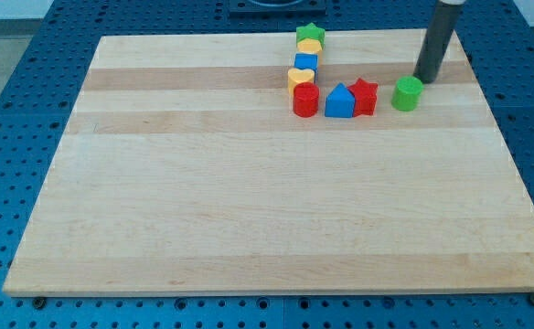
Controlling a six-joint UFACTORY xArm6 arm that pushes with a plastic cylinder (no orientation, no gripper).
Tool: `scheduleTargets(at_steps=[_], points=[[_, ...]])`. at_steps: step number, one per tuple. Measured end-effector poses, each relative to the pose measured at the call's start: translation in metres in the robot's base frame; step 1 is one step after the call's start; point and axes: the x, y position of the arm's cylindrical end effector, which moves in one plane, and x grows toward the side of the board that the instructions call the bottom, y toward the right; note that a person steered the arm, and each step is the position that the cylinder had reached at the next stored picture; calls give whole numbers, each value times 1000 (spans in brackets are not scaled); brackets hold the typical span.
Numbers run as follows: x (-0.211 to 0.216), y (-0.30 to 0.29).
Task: Push the group of blocks closer to the red circle
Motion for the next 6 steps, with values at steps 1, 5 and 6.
scheduleTargets(at_steps=[1, 5, 6], points=[[11, -4], [20, -44], [19, -50]])
